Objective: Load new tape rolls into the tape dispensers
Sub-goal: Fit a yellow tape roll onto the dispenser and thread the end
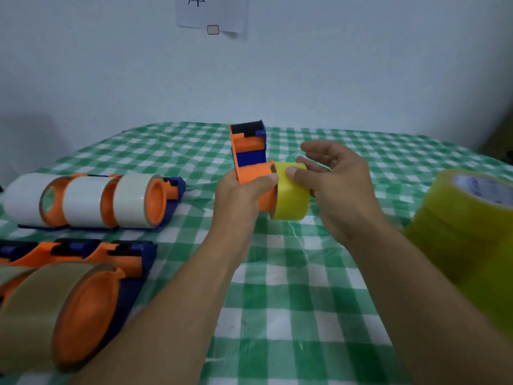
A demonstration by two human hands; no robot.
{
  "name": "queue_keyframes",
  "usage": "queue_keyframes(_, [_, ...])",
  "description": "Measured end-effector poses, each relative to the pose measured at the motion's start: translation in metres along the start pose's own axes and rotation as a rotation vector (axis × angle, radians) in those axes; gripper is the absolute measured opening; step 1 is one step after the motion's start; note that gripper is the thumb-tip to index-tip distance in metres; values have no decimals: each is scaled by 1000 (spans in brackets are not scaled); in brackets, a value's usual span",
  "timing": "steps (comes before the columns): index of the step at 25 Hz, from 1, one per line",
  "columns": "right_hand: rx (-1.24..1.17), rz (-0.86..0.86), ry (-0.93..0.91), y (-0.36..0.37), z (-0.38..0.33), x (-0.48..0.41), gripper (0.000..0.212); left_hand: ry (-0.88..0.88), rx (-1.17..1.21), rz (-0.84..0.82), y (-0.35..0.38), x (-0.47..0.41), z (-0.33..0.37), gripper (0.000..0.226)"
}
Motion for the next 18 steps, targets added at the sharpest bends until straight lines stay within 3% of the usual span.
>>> queue_keyframes(4, [-36, 7, -27, 2, 7, 7, 36, 62, -37, -23, -5, -1, -6, 35])
queue_keyframes(7, [-4, 19, -27, 0, 11, 9, 35, 91, -19, -5, -9, 0, -5, 26])
queue_keyframes(10, [108, -45, 78, -8, 15, 12, 64, 123, -2, -9, -11, 1, -2, 20])
queue_keyframes(13, [2, -220, 247, -16, 22, 16, 82, 145, 38, -39, -11, 4, 0, 22])
queue_keyframes(16, [-140, -338, 313, -18, 22, 16, 72, 164, 73, -61, -14, 6, -1, 29])
queue_keyframes(18, [-152, -320, 314, -17, 21, 17, 66, 168, 57, -51, -15, 8, -2, 35])
Point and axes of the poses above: each hand's wrist, its own x-axis away from the middle knuckle, its own y-axis out of the palm, z = x × y, the point moved 1 cm from there along -x, towards the middle knuckle, and after that the axes turned 9 degrees about -x, right-handed, at the moved point
